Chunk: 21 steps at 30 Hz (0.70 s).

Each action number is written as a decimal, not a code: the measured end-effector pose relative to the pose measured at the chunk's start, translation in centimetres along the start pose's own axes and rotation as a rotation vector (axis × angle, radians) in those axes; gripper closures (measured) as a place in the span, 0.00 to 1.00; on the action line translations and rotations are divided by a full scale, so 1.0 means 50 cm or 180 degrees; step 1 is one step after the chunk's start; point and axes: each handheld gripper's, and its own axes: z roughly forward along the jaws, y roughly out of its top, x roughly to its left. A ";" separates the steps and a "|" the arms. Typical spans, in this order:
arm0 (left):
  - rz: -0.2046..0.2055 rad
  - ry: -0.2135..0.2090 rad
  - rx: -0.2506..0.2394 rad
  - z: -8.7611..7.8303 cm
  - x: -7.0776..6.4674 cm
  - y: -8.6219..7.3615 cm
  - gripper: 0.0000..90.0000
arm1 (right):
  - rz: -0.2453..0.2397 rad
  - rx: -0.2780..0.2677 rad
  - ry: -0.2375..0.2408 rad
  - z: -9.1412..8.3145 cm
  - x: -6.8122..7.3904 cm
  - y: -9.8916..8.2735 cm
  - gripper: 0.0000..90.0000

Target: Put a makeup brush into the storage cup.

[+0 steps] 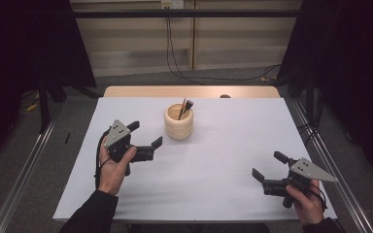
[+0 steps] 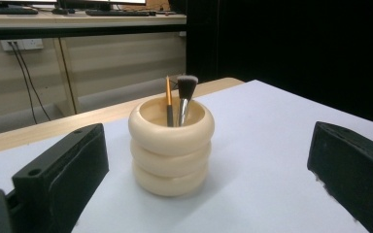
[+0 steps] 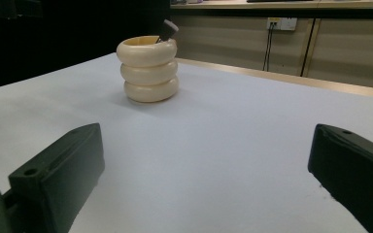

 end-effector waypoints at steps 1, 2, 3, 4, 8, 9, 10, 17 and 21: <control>0.0007 -0.0012 -0.0003 -0.004 0.000 -0.002 0.01 | 0.0008 -0.0016 -0.0027 0.001 0.001 0.000 0.00; 0.0007 -0.0009 -0.0006 -0.008 0.000 -0.003 0.01 | 0.0004 -0.0021 -0.0029 0.001 0.001 0.000 0.00; -0.0002 0.0010 0.0007 -0.011 -0.001 -0.005 0.01 | -0.0002 -0.0012 -0.0017 0.000 0.001 0.000 0.00; -0.0003 0.0000 0.0013 -0.015 -0.002 -0.007 0.01 | 0.0010 -0.0018 -0.0028 0.000 0.001 0.000 0.00; -0.0006 0.0030 0.0059 -0.029 -0.001 -0.019 0.02 | 0.0002 -0.0014 -0.0026 0.000 0.001 0.000 0.00; -0.0020 0.0036 0.0057 -0.032 -0.001 -0.022 0.02 | -0.0001 -0.0017 -0.0030 0.000 0.001 0.000 0.00; -0.0016 0.0051 0.0065 -0.036 0.000 -0.025 0.02 | -0.0002 -0.0016 -0.0032 0.001 0.001 0.000 0.00; 0.0078 0.0095 0.0092 -0.063 -0.013 -0.039 0.03 | -0.0001 -0.0011 -0.0020 -0.001 0.000 0.001 0.00; 0.0076 0.0038 0.0099 -0.077 -0.021 -0.046 0.03 | 0.0002 -0.0009 -0.0012 -0.001 0.000 0.001 0.00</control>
